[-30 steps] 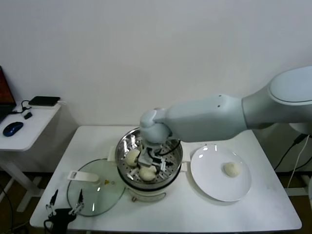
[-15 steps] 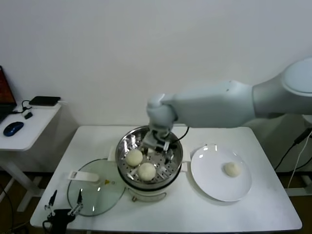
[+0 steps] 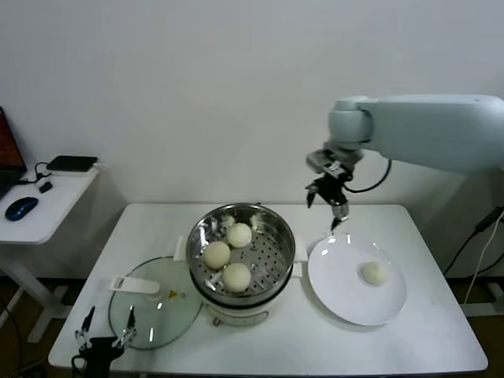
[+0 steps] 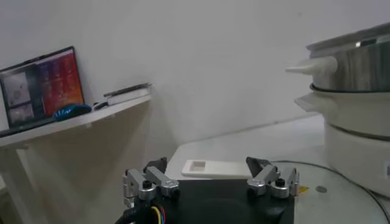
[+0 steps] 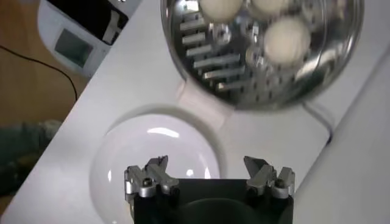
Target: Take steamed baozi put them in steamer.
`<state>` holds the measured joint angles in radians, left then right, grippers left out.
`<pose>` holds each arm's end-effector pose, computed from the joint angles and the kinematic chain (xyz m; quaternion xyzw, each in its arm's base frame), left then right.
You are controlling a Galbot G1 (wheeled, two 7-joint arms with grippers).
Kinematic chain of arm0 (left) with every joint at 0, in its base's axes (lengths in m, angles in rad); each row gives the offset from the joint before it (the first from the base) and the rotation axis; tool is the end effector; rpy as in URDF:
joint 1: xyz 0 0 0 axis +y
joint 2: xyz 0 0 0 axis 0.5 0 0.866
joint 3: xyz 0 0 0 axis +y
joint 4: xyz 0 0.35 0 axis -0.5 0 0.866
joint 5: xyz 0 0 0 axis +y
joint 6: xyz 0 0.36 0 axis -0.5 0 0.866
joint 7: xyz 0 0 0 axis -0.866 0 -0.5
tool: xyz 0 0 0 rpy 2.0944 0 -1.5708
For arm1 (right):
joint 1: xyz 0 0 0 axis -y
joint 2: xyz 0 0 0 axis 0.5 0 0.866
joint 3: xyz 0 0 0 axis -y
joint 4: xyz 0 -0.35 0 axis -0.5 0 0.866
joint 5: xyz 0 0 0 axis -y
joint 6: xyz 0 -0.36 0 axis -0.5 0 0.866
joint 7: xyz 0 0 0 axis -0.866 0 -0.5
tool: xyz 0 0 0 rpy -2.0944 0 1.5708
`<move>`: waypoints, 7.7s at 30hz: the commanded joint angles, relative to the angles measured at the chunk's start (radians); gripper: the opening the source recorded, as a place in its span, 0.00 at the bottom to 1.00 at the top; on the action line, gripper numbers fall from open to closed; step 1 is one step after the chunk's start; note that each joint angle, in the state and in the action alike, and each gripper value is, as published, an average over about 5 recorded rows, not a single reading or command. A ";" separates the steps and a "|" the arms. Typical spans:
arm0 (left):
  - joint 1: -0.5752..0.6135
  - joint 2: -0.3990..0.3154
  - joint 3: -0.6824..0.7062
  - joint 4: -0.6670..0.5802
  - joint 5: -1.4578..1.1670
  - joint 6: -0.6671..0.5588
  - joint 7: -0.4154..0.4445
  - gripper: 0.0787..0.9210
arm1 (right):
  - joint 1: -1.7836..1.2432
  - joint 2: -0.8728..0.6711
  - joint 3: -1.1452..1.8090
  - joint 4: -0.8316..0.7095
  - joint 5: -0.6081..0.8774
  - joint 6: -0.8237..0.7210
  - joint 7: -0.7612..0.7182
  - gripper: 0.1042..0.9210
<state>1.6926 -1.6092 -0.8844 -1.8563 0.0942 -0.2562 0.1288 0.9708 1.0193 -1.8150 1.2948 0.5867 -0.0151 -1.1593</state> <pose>0.1059 0.1123 -0.3966 0.0816 -0.9863 -0.1244 0.0708 0.5659 -0.0225 0.0046 0.6027 -0.3964 0.5996 0.3464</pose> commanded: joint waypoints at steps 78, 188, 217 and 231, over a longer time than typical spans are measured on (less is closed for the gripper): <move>-0.008 -0.049 0.023 0.008 0.018 0.006 -0.006 0.88 | 0.159 -0.141 -0.101 0.220 0.178 -0.273 0.236 0.68; 0.009 -0.049 0.037 0.021 0.060 -0.039 -0.030 0.88 | -2.544 -0.400 2.384 0.463 0.163 0.259 1.036 0.88; -0.015 -0.049 0.052 0.028 0.069 -0.043 -0.041 0.88 | -2.746 0.110 2.404 0.491 0.042 0.533 1.014 0.88; -0.015 -0.049 0.051 0.025 0.071 -0.039 -0.038 0.88 | -2.719 0.124 2.392 0.509 0.023 0.502 1.022 0.88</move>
<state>1.6771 -1.6091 -0.8322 -1.8301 0.1644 -0.2965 0.0901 -1.7292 1.0992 0.5593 1.7923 0.6248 0.4817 -0.1411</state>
